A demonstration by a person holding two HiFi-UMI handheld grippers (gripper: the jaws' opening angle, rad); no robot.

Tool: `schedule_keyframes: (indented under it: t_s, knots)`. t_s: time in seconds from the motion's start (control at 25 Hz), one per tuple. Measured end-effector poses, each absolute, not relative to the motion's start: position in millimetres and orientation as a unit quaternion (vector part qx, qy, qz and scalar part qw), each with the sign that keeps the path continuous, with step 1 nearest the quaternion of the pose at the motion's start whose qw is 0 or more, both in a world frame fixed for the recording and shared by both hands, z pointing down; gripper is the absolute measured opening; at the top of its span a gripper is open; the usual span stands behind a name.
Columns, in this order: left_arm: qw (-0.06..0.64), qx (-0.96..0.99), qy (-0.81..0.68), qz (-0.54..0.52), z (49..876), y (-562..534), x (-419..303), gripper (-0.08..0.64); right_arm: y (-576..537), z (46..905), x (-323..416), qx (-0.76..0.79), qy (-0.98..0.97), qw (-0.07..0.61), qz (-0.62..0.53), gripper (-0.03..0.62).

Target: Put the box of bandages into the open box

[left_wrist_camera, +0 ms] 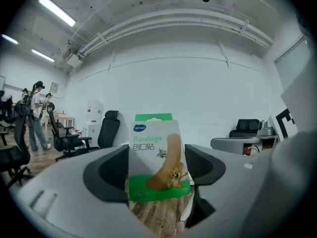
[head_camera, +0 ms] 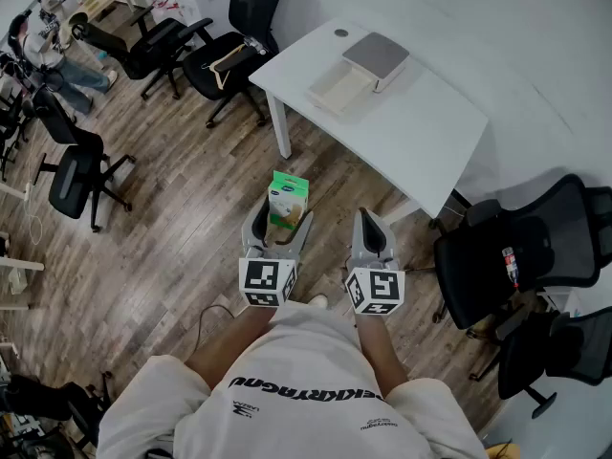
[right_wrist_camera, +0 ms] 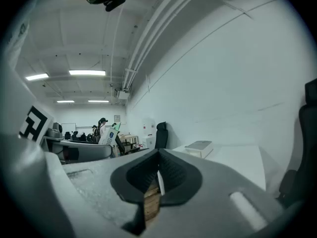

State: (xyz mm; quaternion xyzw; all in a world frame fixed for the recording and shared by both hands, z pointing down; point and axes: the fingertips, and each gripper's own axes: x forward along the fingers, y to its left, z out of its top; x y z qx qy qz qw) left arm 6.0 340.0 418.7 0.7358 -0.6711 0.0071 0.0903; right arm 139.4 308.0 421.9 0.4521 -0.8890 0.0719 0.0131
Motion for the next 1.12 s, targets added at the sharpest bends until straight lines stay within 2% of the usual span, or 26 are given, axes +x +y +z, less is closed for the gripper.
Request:
schedule_keyframes:
  t_s: [0.64,1.12]
  knots:
    - [0.095,0.727,-0.68,0.015,430.1,336.4,34.4,0.36,304.1,434.5,167.5,0.427,-0.9,0.017,0.09,-0.003]
    - [0.106,0.73,-0.675,0.013,448.2,283.8,5.3,0.36,247.9,446.8,134.8,0.43,-0.898,0.029,0.088,-0.003]
